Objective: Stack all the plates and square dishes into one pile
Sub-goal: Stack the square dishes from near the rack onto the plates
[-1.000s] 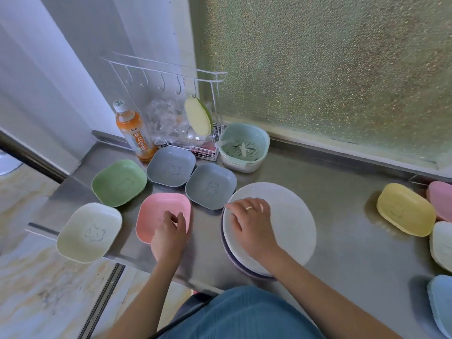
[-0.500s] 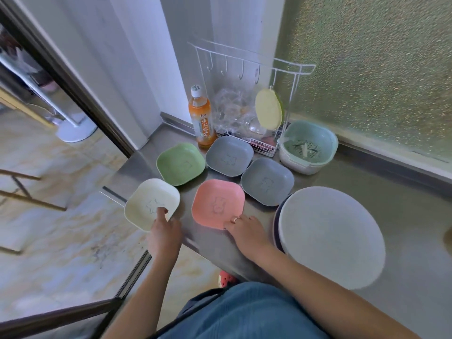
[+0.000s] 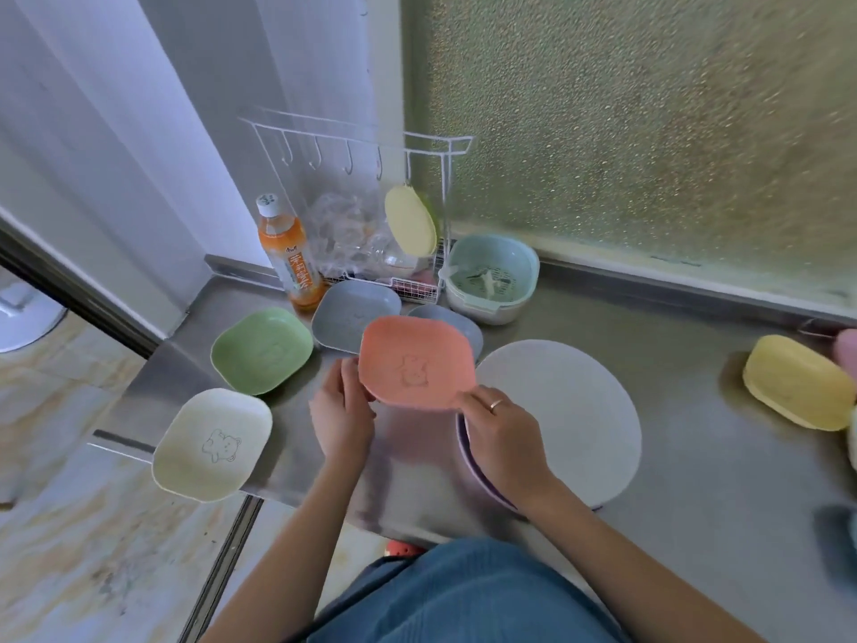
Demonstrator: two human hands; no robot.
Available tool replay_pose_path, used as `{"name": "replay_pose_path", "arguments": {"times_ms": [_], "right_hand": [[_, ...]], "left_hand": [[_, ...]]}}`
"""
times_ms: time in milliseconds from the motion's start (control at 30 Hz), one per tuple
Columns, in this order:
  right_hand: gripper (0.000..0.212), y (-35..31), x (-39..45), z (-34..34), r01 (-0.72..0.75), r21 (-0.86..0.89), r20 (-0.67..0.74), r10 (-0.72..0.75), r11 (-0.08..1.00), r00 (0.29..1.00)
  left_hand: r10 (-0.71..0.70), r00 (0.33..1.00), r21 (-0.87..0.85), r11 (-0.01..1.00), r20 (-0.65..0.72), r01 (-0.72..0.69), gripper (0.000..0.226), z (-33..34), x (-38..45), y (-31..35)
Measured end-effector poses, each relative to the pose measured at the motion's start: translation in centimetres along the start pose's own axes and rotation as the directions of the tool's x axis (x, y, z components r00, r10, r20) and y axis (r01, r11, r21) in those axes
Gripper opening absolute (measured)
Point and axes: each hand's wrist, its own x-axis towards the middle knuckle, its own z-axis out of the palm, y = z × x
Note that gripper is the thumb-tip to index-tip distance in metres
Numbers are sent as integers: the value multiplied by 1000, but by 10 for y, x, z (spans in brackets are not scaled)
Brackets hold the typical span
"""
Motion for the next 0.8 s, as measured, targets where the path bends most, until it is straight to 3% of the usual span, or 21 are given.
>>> {"name": "replay_pose_path", "arguments": {"times_ms": [67, 233, 400, 600, 800], "right_hand": [[28, 24, -16, -16, -23, -40, -32, 22, 999, 999], [27, 75, -63, -47, -151, -65, -88, 145, 986, 985], [25, 108, -99, -63, -204, -83, -13, 204, 975, 979], [25, 118, -112, -57, -132, -70, 89, 139, 989, 986], [30, 104, -70, -52, -80, -2, -73, 80, 997, 994]], "left_hand": [[26, 995, -32, 999, 99, -23, 32, 22, -5, 16], [59, 915, 90, 991, 399, -103, 25, 79, -35, 34], [61, 830, 260, 935, 554, -242, 26, 112, -64, 31], [67, 823, 396, 853, 563, -340, 30, 117, -73, 27], [126, 897, 415, 853, 424, -316, 26, 102, -65, 26]]}}
